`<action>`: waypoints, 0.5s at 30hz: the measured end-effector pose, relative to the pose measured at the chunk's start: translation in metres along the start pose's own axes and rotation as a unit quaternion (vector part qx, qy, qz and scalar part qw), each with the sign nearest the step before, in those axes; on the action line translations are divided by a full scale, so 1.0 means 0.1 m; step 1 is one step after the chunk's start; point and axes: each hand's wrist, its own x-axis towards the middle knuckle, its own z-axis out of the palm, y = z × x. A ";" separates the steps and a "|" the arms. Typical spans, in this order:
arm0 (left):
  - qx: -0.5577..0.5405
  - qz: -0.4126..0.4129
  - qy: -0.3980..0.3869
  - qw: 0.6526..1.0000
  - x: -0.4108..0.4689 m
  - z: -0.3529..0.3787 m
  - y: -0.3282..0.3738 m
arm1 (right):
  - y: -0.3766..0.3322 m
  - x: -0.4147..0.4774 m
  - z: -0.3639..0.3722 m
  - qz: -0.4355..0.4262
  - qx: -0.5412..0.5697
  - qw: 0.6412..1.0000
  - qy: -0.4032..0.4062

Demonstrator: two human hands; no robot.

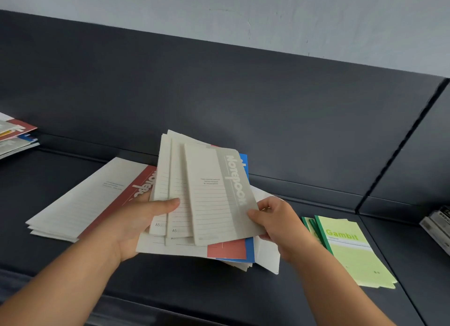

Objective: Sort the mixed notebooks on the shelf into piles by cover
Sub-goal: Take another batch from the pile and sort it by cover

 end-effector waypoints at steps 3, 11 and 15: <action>0.004 0.005 0.003 1.000 0.03 0.02 -0.01 | 0.04 -0.04 0.00 0.027 0.063 0.998 -0.004; -0.026 0.009 -0.028 0.999 0.07 0.10 0.01 | 0.11 -0.04 -0.01 0.083 0.163 0.983 -0.014; -0.025 0.007 -0.027 0.999 0.10 0.07 0.01 | 0.18 -0.02 -0.05 0.111 0.216 0.970 -0.016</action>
